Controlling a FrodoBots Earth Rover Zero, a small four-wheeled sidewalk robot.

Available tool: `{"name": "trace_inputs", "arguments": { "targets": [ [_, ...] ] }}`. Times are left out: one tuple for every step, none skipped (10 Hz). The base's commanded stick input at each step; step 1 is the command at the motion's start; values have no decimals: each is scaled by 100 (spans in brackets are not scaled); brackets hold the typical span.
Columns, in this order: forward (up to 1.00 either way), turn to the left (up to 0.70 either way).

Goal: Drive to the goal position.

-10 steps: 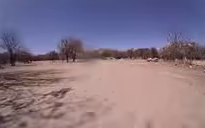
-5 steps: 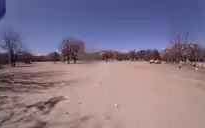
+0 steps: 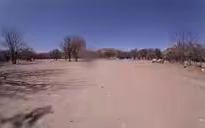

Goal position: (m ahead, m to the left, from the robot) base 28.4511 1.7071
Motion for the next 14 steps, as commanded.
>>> {"name": "trace_inputs", "arguments": {
  "targets": [
    [100, 0],
    [100, 0],
    [100, 0],
    [100, 0],
    [100, 0],
    [100, 0],
    [100, 0],
    [100, 0],
    [100, 0],
    [100, 0],
    [100, 0],
    [100, 0],
    [100, 0],
    [100, 0]
  ]
}}
